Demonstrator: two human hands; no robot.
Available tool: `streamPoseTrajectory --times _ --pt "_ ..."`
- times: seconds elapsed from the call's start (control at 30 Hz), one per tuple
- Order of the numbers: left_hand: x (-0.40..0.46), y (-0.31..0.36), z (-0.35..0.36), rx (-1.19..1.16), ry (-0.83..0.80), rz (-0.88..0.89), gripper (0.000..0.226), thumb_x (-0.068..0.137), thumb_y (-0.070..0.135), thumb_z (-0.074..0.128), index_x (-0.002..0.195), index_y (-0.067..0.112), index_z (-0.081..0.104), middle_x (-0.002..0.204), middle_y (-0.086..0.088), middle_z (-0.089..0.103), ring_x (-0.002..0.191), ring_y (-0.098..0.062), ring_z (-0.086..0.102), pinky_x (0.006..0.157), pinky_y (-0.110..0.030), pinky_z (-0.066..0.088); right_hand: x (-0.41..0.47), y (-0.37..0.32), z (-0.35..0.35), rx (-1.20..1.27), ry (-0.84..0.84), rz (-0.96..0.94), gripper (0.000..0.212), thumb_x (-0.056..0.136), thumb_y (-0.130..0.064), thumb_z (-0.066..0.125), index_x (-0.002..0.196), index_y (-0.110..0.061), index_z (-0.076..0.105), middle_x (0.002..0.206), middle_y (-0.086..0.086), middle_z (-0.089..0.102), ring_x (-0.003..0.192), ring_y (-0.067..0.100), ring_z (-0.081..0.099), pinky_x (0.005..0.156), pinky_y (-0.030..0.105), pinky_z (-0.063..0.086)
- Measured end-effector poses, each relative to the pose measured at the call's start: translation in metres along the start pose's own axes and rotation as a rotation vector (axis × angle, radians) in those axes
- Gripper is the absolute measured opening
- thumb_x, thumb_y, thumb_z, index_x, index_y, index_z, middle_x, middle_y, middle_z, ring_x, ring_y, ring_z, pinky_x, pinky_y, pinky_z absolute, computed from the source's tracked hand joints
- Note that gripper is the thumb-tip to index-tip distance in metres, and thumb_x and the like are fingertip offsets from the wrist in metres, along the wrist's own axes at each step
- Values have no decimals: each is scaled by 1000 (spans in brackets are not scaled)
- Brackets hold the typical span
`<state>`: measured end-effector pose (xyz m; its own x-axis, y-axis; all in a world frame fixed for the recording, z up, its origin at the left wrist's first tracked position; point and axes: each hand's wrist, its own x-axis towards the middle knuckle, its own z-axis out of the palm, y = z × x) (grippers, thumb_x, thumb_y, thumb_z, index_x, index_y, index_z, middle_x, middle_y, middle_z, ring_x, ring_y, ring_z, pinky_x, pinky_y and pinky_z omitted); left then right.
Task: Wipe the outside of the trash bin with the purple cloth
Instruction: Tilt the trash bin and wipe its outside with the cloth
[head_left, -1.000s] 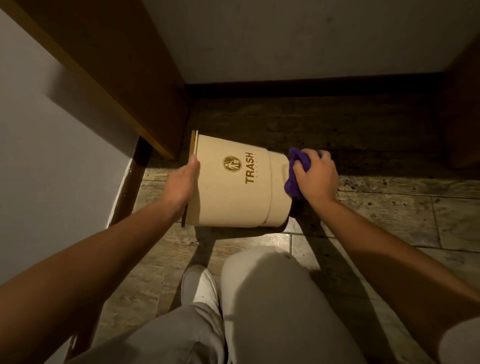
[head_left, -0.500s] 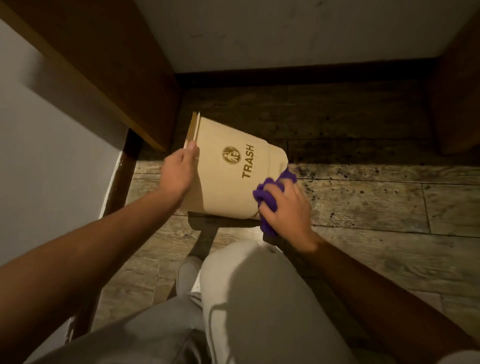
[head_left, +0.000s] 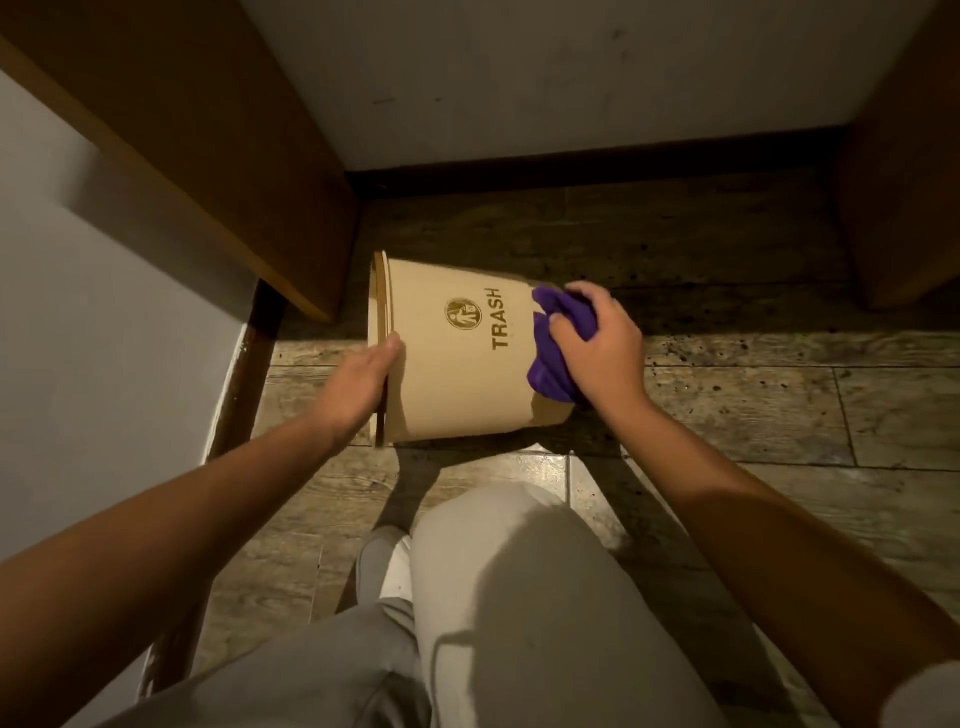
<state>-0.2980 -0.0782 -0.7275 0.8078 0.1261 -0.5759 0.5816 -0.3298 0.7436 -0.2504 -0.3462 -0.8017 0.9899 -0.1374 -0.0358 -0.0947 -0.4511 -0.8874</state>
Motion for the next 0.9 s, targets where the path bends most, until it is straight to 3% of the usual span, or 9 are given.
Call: streamPoseTrajectory --times 0.1,0.23,0.3,0.4,0.53,0.57,0.7,0.83,0.9 --pt "2 26 -1 -59 85 69 48 106 52 41 130 17 64 119 -7 73 115 -28 69 99 -47 53 14 -35 18 37 -21 -114 34 91 -43 66 122 -29 62 120 -5 64 100 13 60 73 21 41" --pt "7 60 -2 -86 -58 82 47 99 54 57 134 23 62 106 -1 80 92 -20 79 67 -31 62 19 -71 45 87 -68 -194 32 94 -40 66 122 -26 66 122 -4 62 102 8 57 75 12 39" --pt "3 61 2 -39 -61 47 51 101 51 54 144 22 53 112 -5 73 92 -22 77 72 -35 61 21 -74 45 110 -47 -117 32 96 -36 65 125 -22 67 126 -2 62 104 9 58 78 17 45" --pt "0 62 4 -32 -47 71 58 105 57 40 147 18 51 124 -11 69 110 -29 69 97 -48 55 25 -90 43 100 -63 -132 33 97 -37 63 127 -25 69 125 -4 64 105 9 59 83 26 49" --pt "5 65 7 -28 3 197 54 112 46 23 143 17 57 129 -4 70 121 -13 67 96 -25 55 1 -119 75 -102 -146 -354 48 99 -55 47 140 -31 59 147 5 55 130 29 53 102 42 44" --pt "6 63 8 -23 24 202 54 112 47 23 140 19 60 127 -4 72 120 -13 68 96 -26 55 -8 -116 80 -159 -141 -357 51 100 -58 42 143 -32 56 153 7 50 134 32 49 104 46 42" --pt "7 50 2 19 105 133 58 105 62 31 130 23 67 112 -5 75 102 -24 72 90 -43 53 -14 -70 73 -256 -5 -271 47 100 -55 42 135 -29 61 148 8 54 128 31 53 102 47 44" --pt "11 41 -10 -59 169 74 63 103 61 40 151 20 49 148 -13 55 134 -35 52 115 -59 38 -7 -27 62 -343 69 -177 40 98 -52 47 124 -28 68 140 9 61 120 31 57 98 46 43" --pt "14 38 -16 -81 225 43 65 103 59 41 152 17 48 154 -15 49 140 -36 46 119 -61 33 -1 -7 50 -371 93 -94 42 97 -51 48 122 -25 69 139 11 61 120 34 56 99 46 42"
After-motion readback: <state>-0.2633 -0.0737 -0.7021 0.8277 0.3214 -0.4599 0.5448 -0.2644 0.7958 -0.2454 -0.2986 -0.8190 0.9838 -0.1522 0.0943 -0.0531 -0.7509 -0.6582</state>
